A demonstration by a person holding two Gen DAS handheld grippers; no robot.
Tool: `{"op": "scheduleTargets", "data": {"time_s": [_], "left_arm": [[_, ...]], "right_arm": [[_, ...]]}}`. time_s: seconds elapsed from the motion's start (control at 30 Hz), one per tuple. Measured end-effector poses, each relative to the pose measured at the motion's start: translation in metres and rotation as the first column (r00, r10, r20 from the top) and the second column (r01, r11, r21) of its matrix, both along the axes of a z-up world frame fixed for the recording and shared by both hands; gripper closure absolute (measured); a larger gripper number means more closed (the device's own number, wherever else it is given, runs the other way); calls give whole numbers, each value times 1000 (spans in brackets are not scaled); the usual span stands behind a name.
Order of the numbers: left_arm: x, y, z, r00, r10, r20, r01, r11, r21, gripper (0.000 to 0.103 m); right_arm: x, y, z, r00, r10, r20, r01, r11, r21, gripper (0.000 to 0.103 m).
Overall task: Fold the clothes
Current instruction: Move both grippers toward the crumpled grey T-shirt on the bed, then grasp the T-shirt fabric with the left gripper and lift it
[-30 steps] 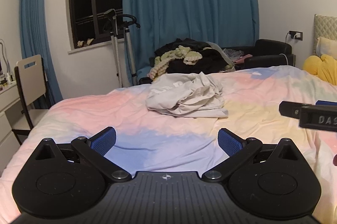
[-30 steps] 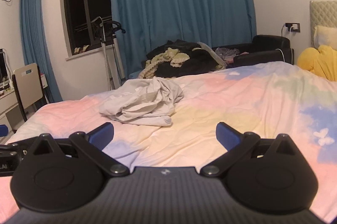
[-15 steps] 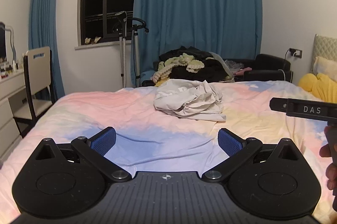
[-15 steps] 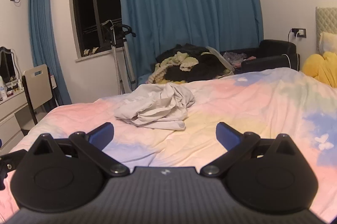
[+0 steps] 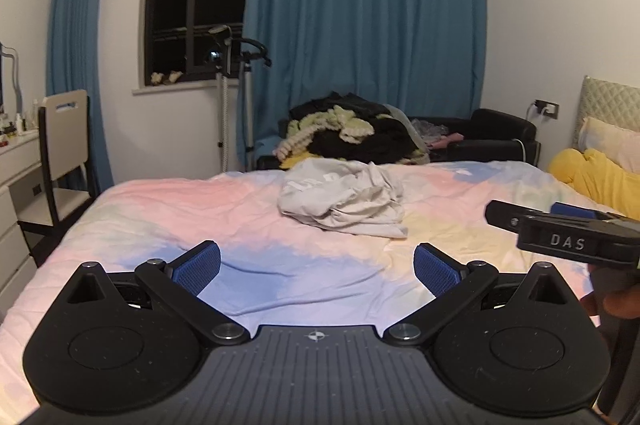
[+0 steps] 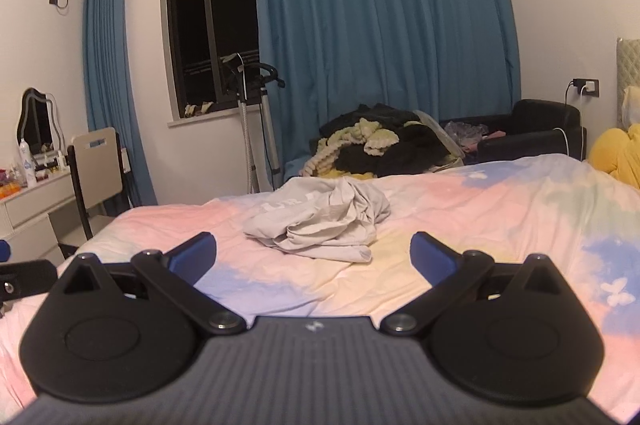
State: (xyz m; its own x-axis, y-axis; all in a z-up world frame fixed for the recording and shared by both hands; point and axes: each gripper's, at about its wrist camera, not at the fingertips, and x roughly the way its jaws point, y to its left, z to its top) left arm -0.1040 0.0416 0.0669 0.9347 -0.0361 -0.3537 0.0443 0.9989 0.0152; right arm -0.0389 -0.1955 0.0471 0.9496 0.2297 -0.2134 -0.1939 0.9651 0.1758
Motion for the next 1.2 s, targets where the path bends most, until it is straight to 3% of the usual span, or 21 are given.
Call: {"op": "scheduleTargets", "data": {"time_s": [0.17,0.63,0.73,0.83,1.03,1.2], "left_arm": [[19,-15,-14,1000,-11,22,8,995,101,0],[88,-23,-68,998,-52,-36,56,991,122,0],[117,-35,-81,989,-112,-96,127,978,164,0],[146,-46,-91,984,-145,-105,165,963,212,0],[213,-52,-114,981,-114,-159,146,968,206,0],[276,-62,-135,979,-106,-176,154,946,284,0]], "right_arm": [[12,-6,-11,1000,-18,1,18,1000,14,0],[57,-17,-48,995,-80,-61,84,994,68,0],[65,-23,-53,992,-91,-84,99,991,90,0],[73,-32,-61,988,-110,-111,124,985,123,0],[94,-36,-78,982,-107,-157,122,988,92,0],[114,-38,-94,973,-99,-210,126,985,121,0]]}}
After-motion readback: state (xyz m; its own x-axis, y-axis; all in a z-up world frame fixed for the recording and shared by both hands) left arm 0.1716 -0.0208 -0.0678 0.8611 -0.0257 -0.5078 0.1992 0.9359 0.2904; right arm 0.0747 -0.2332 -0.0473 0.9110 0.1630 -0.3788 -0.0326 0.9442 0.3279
